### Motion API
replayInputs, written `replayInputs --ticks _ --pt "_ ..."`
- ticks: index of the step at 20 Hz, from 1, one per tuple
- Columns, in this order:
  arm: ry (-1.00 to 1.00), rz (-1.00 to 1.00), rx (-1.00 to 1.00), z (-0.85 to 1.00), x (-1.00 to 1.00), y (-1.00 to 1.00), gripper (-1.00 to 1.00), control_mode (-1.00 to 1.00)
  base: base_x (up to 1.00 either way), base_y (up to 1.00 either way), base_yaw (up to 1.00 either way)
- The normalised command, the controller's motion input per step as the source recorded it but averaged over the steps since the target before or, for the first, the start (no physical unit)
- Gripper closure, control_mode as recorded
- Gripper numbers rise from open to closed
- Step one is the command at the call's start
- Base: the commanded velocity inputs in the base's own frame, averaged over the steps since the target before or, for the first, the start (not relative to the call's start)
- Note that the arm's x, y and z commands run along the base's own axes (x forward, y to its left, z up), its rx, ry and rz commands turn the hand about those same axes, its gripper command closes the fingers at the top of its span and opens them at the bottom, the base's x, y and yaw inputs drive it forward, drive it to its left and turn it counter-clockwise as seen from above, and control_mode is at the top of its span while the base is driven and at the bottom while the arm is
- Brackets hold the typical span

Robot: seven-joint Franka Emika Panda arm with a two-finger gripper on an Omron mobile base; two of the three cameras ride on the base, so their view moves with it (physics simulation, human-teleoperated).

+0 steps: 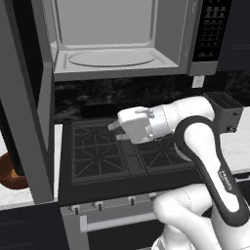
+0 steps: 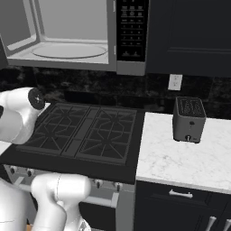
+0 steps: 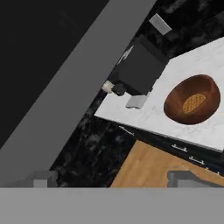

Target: Open the microwave, place the bowl with waffle inside the microwave, then close the microwave door and turn it on.

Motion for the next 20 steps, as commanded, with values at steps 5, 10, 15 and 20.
replayInputs --ticks 5,10,15,20 --pt "0.25 -0.01 -0.33 -0.87 1.00 0.22 -1.00 -1.00 0.00 0.00 0.00" --pt "0.34 0.05 -0.31 -0.64 1.00 0.65 -1.00 -1.00 0.00 0.00 0.00" --pt "0.31 0.14 -0.16 -0.50 1.00 0.87 -1.00 -1.00 0.00 0.00 0.00" --pt "0.24 0.12 -0.10 -0.65 1.00 0.70 -1.00 -1.00 0.00 0.00 0.00"
